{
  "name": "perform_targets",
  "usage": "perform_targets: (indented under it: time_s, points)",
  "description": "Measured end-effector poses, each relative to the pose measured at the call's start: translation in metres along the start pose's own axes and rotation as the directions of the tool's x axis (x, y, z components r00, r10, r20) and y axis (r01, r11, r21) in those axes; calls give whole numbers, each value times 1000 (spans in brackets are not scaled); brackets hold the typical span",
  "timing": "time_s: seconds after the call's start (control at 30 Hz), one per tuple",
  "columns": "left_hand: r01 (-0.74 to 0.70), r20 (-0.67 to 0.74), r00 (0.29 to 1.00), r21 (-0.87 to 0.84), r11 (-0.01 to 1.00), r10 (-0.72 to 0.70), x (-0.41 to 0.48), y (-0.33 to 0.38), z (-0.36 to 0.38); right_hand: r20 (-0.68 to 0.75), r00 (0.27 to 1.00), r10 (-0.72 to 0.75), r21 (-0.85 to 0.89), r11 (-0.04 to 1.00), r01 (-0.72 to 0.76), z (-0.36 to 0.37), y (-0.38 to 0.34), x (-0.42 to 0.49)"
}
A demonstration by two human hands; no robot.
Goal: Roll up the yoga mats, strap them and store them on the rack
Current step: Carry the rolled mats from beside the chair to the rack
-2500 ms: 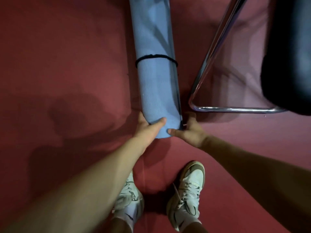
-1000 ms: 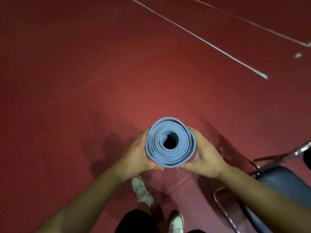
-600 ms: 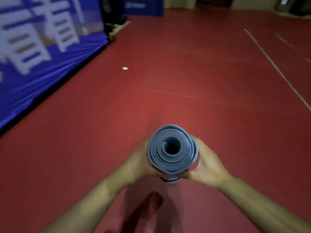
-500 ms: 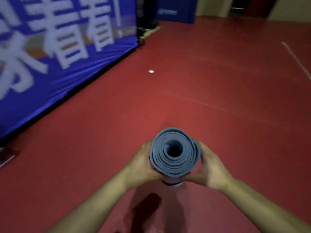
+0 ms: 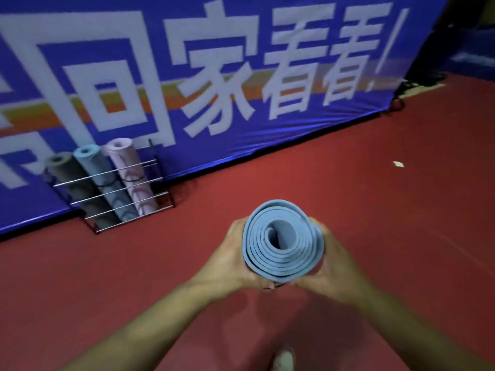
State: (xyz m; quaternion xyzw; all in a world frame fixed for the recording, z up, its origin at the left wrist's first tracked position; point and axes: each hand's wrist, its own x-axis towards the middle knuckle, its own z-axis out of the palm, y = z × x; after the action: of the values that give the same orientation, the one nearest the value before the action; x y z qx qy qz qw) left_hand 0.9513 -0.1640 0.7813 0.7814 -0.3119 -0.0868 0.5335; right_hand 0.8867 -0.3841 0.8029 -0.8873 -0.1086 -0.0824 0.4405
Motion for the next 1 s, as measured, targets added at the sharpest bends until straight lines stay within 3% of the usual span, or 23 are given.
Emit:
perform_targets:
  time_s: [0.23,0.43,0.67,1.0]
  points:
    - [49,-250,966,-40,998,-57,64,-24,-95,126,983,-130,60,991,123,46,40,171]
    - [147,-481,862,-65,987,-160,98,-69,-174,212,949,-233,165,966,200,95,44,310]
    - [137,-510,841,-117,984,-178,132,-139,-316,218,899,-380,277,907,316,188,-3,459]
    - [164,-421,892,-39,986,-165,196,-215,-533,151,931,-332,275,919,283,285,-68,640]
